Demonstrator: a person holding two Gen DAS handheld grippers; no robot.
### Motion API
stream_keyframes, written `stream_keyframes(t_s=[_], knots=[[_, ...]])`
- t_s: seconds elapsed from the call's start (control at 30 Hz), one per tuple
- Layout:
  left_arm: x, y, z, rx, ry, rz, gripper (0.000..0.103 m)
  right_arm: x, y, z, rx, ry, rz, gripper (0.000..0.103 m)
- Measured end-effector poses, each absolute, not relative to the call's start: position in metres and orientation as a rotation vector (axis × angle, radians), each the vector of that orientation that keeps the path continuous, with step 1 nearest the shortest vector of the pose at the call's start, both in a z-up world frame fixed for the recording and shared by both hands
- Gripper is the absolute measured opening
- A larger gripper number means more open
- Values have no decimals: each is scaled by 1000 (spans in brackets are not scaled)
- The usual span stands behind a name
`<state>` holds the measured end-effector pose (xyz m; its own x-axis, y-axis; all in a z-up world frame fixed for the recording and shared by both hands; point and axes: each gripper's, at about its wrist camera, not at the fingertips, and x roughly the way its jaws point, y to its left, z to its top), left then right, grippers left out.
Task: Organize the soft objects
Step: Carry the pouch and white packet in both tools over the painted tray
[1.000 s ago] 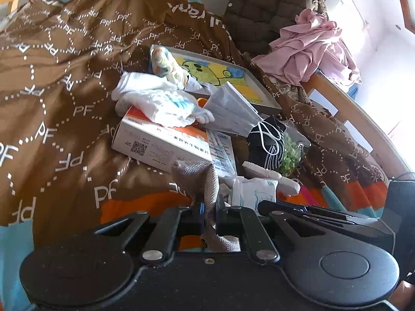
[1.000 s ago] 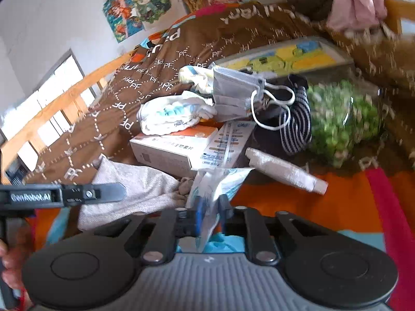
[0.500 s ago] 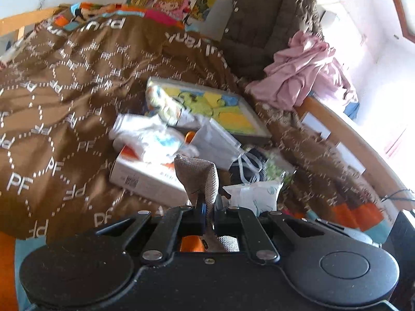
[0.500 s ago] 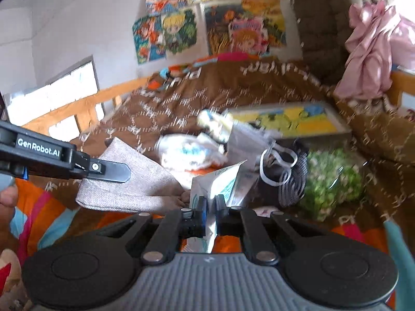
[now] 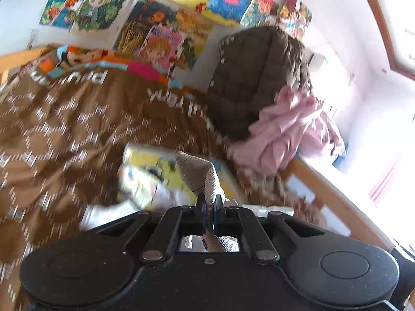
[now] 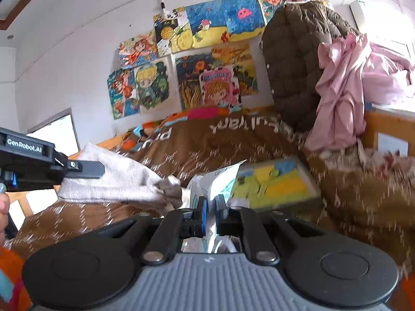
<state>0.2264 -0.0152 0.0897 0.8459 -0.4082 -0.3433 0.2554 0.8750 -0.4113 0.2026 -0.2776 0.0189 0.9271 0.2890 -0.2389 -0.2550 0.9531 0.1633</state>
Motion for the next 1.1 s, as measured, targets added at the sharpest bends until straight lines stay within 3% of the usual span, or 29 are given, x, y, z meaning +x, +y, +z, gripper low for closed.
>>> stream_keyframes(t_s=[0.27,0.63,1.1], knots=[[331,-31,87,-356,367,-393,4,311,-296,36,120,267,241,7],[477,-49,5,-436,439,-386,4,471,-305,11,159,362,238,7],[513,-43,-58,-458,601,-328,5,526,-320,-41,216,602,153,8]])
